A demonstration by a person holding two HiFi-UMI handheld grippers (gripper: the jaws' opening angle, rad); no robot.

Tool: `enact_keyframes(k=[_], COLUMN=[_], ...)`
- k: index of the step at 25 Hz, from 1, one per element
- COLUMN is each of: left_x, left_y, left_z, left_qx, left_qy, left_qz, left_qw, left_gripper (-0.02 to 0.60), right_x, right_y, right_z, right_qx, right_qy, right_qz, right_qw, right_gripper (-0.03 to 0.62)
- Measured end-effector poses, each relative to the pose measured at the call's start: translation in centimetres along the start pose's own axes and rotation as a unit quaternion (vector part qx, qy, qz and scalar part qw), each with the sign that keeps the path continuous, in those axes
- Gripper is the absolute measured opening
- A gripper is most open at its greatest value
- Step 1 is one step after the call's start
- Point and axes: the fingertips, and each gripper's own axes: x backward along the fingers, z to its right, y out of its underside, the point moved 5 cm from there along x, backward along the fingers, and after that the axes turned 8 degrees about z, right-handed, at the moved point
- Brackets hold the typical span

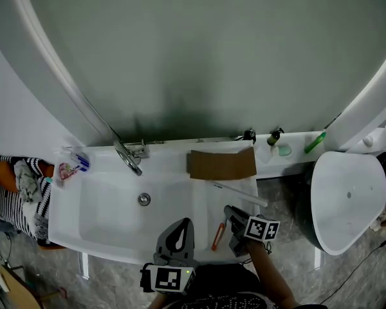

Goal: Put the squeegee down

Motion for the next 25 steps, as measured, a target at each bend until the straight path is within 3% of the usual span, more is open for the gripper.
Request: enact_keyframes(k=[6,12,19,25], left_x=[-1.1,-1.9,-2.0,-1.6], left_y=[0.4,1.0,1.0,0.7], left_z=[-0.5,-0.7,-0.6,-0.5], left_qx=[-0.003,0.002,0.002,0.003], left_qy=[-0.004,-0.002,0.000,0.002], left_qz=[-0.011,-0.022,-0.021,-0.016], left_qw=[0.9999,0.9998,0.9998,0.9999], left_gripper=[0.006,0.006,0.006,0.006], right_x=[-1.4,-1.6,-1.5,-0.7], right_y=[0.4,0.6,0.7,0.2], right_z=[2.8,5.0,5.1,4.4], right_qx=[0.011,-0.014,-0.019,0.048], right_qy=[0.025,0.053,0.045,0.077], right_qz=[-0.033,-0.044,-0.043,-0.040], right_qw=[0.999,0.998,0.998,0.995], right_gripper=[0.057,0.066,0.067,0.102])
